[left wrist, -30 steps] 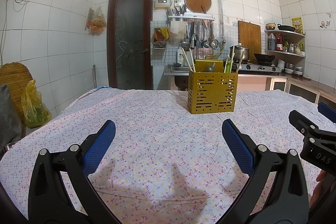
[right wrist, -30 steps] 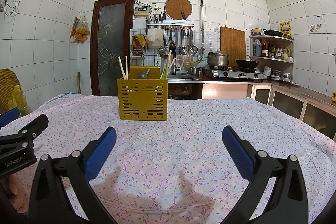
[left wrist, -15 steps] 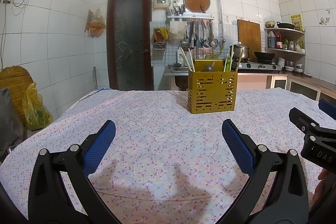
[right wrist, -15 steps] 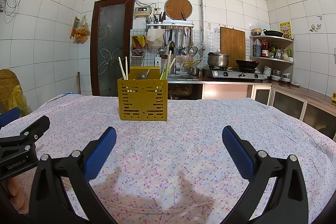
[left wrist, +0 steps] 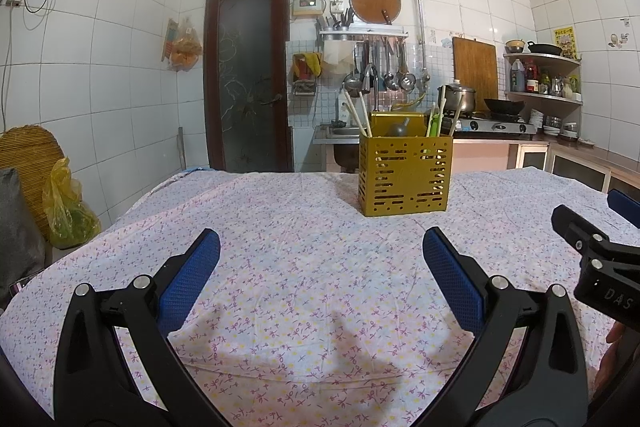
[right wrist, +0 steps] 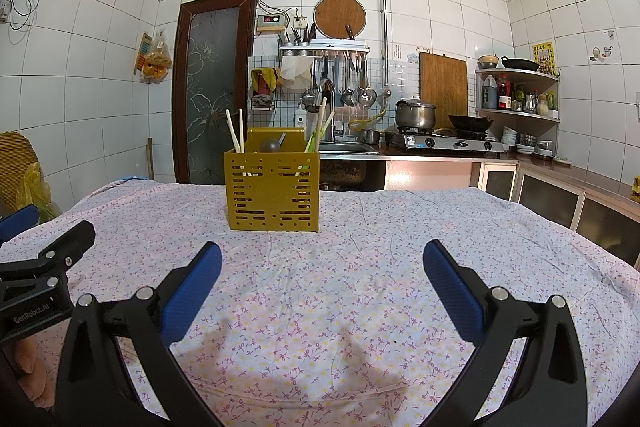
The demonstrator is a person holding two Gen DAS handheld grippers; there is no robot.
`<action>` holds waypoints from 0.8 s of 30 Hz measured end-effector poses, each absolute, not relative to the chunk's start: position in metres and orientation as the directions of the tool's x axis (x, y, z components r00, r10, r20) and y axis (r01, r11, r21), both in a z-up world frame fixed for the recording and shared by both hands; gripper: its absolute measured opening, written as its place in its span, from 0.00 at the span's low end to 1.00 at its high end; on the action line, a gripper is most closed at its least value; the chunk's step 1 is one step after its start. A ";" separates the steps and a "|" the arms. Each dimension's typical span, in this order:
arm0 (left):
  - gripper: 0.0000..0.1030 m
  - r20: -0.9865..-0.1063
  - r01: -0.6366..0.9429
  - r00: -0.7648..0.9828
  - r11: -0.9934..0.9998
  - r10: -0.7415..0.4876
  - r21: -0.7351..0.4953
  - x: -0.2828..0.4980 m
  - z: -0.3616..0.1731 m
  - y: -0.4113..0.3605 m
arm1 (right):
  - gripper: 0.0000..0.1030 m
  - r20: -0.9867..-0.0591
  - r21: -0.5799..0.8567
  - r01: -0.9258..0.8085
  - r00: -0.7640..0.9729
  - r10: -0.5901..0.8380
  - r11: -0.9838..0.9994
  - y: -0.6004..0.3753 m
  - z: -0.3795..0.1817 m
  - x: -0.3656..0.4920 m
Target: Organize utensils
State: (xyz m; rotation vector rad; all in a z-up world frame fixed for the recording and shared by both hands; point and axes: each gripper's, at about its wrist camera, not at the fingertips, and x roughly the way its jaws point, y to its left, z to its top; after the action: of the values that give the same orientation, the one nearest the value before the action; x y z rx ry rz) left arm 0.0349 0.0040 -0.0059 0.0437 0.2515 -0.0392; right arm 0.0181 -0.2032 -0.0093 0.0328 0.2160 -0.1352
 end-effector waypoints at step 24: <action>0.95 -0.246 0.042 0.969 0.998 -0.031 0.042 0.036 -0.004 0.003 | 0.96 -0.215 0.017 0.138 0.968 -0.131 0.990 -0.203 -0.010 0.018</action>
State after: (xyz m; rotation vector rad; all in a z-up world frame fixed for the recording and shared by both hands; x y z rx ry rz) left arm 0.0358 0.0031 -0.0041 0.0468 0.2476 -0.0369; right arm 0.0183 -0.2031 -0.0100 0.0324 0.2155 -0.1357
